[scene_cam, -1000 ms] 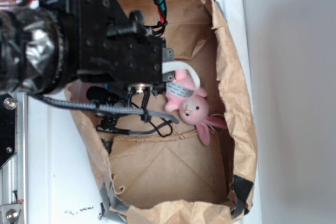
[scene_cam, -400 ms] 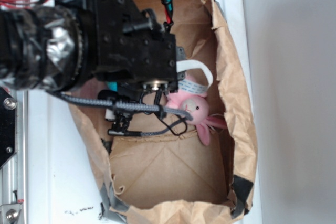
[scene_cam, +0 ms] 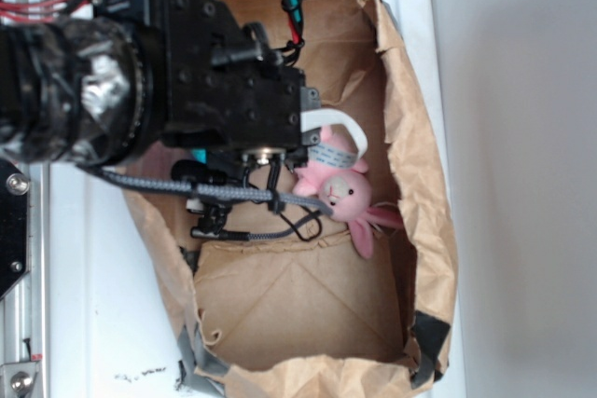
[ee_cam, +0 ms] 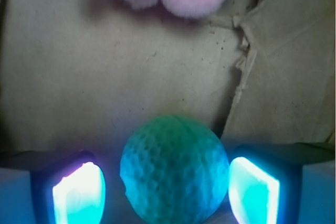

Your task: Grab the green ball.

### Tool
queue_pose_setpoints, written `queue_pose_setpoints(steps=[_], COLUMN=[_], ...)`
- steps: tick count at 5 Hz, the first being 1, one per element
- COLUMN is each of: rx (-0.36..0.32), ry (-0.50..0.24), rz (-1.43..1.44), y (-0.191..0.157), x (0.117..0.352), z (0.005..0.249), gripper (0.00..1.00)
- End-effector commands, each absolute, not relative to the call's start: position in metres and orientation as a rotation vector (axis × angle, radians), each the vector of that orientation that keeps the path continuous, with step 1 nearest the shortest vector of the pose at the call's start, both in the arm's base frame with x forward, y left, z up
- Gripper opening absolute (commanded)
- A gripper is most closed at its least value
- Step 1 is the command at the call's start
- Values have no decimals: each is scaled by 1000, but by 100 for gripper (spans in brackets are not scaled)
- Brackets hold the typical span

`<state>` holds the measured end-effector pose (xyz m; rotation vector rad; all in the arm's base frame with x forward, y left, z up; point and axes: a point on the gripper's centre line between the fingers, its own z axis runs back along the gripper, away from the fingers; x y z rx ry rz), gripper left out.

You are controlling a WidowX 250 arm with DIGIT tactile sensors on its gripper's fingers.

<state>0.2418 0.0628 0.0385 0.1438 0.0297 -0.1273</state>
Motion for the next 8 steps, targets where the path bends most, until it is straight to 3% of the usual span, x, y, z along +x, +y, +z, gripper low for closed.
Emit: queue_pose_setpoints(steps=[1,2,3,5,8], rx=[188,183,168,158,4], ry=[-37,-38,-26,-29,-42], rz=[-120,-124,-108,-99,-54], y=[66,67,67,69,55], x=[252,251,252,255,258], z=[36,34,34,49,131], gripper=[100,100,0,0,0])
